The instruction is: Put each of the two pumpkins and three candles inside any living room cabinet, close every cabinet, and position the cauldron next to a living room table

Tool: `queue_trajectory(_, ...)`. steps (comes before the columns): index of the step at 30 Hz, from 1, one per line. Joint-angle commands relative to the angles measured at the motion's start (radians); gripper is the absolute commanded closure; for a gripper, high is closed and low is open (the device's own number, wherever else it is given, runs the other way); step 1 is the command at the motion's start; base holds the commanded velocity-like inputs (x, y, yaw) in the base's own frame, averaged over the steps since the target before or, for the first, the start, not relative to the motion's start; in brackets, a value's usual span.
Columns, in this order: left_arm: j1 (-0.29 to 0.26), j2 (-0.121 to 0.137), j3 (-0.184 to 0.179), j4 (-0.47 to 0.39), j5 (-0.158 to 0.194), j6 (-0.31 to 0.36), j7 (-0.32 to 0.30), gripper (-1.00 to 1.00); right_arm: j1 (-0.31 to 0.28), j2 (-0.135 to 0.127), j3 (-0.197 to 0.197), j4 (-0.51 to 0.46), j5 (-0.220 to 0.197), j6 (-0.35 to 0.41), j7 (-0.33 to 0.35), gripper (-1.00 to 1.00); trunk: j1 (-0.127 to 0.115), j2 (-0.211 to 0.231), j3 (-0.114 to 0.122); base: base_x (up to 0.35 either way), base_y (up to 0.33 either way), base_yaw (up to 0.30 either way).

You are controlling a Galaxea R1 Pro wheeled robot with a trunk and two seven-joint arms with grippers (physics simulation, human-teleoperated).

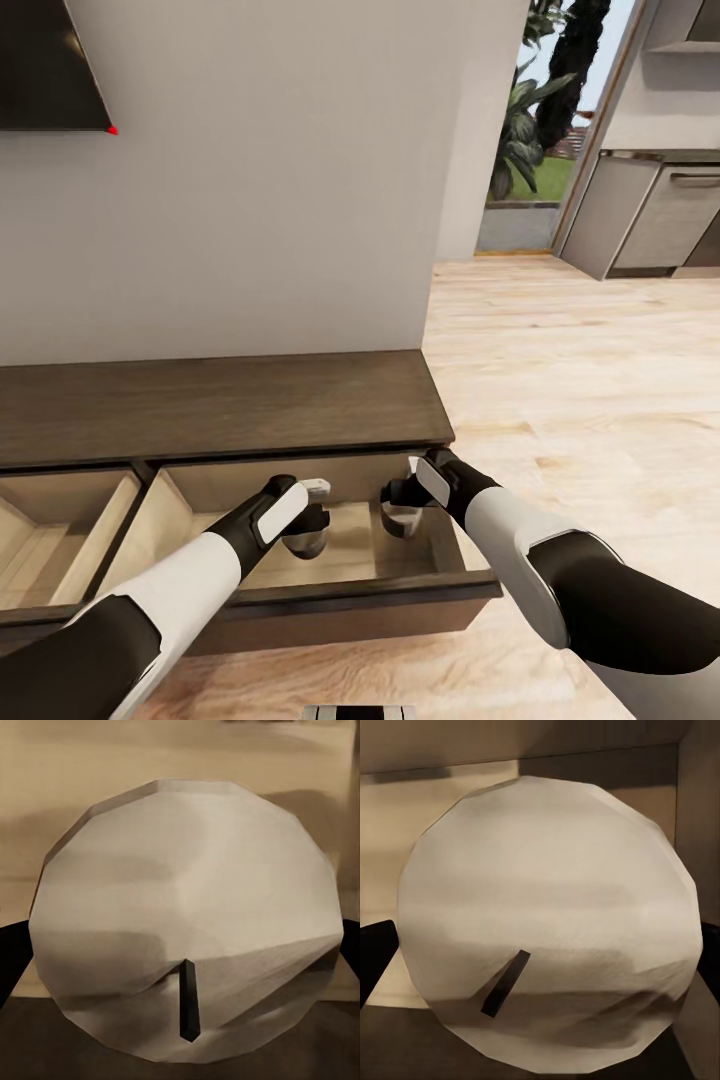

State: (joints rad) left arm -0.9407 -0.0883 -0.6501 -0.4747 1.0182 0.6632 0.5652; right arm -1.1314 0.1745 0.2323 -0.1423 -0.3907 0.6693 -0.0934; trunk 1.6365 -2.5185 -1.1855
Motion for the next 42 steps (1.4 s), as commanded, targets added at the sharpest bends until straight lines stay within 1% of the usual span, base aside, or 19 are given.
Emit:
queue_trajectory(1, -0.001, 0.001, -0.007, -0.002, 0.008, 0.002, 0.007, 1.0, 0.0, 0.0, 0.005, -0.002, -0.011, 0.004, -0.008, 1.0, 0.0, 0.0, -0.001, 0.05, 0.0, 0.0)
queue_trajectory(8, -0.001, 0.001, -0.008, -0.003, 0.009, 0.001, 0.007, 1.0, -0.001, 0.0, 0.005, 0.0, -0.011, 0.004, -0.008, 1.0, 0.0, 0.0, -0.001, 0.01, 0.0, 0.0)
queue_trajectory(12, -0.001, 0.001, -0.008, -0.004, 0.008, 0.001, 0.007, 1.0, 0.0, 0.0, 0.005, 0.0, -0.011, 0.004, -0.008, 1.0, 0.002, -0.001, -0.016, 0.0, 0.0, 0.0)
queue_trajectory(15, -0.001, 0.001, -0.009, -0.005, 0.008, -0.008, 0.007, 1.0, 0.0, 0.0, 0.005, 0.0, -0.011, 0.004, -0.008, 1.0, 0.002, -0.001, -0.016, 0.0, 0.0, 0.0)
queue_trajectory(18, 0.0, 0.001, -0.024, -0.005, 0.009, -0.044, 0.007, 1.0, 0.0, 0.0, 0.005, 0.001, -0.011, 0.004, -0.008, 1.0, 0.002, -0.001, -0.016, 0.0, 0.0, 0.0)
queue_trajectory(20, -0.001, 0.001, -0.04, -0.005, 0.009, -0.055, 0.007, 1.0, 0.0, 0.0, 0.005, 0.001, -0.011, 0.004, -0.008, 1.0, 0.002, -0.001, -0.016, 0.0, 0.0, 0.0)
queue_trajectory(24, -0.001, 0.001, -0.05, -0.005, 0.009, -0.06, 0.008, 1.0, 0.0, 0.0, 0.005, 0.001, -0.011, 0.003, -0.008, 1.0, 0.003, -0.002, -0.024, 0.0, 0.0, 0.0)
queue_trajectory(42, -0.001, 0.002, -0.046, -0.004, 0.011, -0.059, 0.007, 1.0, 0.0, 0.0, 0.005, 0.004, -0.012, -0.013, -0.008, 1.0, 0.003, -0.002, -0.024, 0.0, 0.0, 0.0)
